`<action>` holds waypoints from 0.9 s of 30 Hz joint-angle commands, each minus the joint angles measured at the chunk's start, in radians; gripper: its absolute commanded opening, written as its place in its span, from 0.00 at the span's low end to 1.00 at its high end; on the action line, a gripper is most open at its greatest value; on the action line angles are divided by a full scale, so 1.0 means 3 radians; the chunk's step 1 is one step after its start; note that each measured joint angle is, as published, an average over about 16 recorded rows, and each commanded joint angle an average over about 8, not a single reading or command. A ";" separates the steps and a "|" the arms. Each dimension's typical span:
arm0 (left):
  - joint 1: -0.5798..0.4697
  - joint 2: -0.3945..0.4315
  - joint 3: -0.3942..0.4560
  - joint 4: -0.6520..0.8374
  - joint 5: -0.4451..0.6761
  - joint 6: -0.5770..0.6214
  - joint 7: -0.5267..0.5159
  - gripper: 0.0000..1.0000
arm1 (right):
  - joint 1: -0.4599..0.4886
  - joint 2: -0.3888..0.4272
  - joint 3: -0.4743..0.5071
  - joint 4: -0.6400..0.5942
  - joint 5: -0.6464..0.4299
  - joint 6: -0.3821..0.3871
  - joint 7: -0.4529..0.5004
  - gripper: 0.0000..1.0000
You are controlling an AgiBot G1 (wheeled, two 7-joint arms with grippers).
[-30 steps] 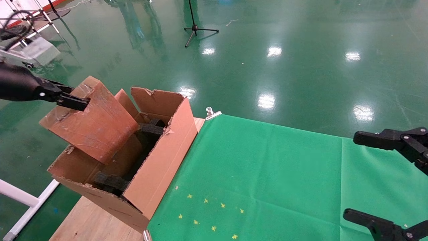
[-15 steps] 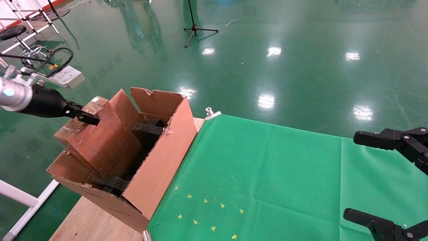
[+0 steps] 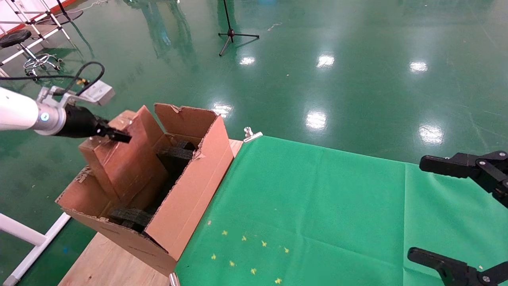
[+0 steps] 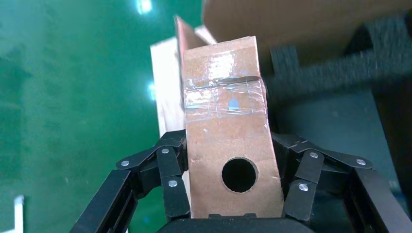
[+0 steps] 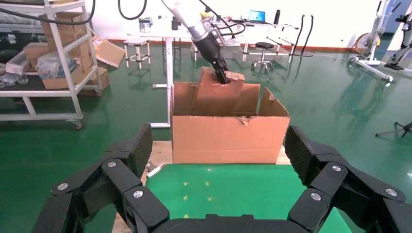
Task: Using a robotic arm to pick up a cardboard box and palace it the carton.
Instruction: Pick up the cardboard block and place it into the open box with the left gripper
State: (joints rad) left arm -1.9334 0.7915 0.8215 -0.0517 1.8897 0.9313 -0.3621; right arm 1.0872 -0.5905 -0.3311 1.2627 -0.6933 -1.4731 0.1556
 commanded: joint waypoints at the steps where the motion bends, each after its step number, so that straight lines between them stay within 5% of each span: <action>1: 0.0015 0.0010 -0.0032 -0.0009 -0.0046 -0.0075 0.0046 0.00 | 0.0000 0.0000 0.0000 0.0000 0.0000 0.0000 0.0000 1.00; 27: 0.0601 0.0069 -0.0180 0.0270 -0.0259 -0.0454 0.0127 0.00 | 0.0000 0.0001 -0.0001 0.0000 0.0001 0.0001 -0.0001 1.00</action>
State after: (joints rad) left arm -1.7581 0.8134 0.7696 0.0284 1.8150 0.7996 -0.3274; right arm 1.0873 -0.5903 -0.3315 1.2627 -0.6930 -1.4729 0.1554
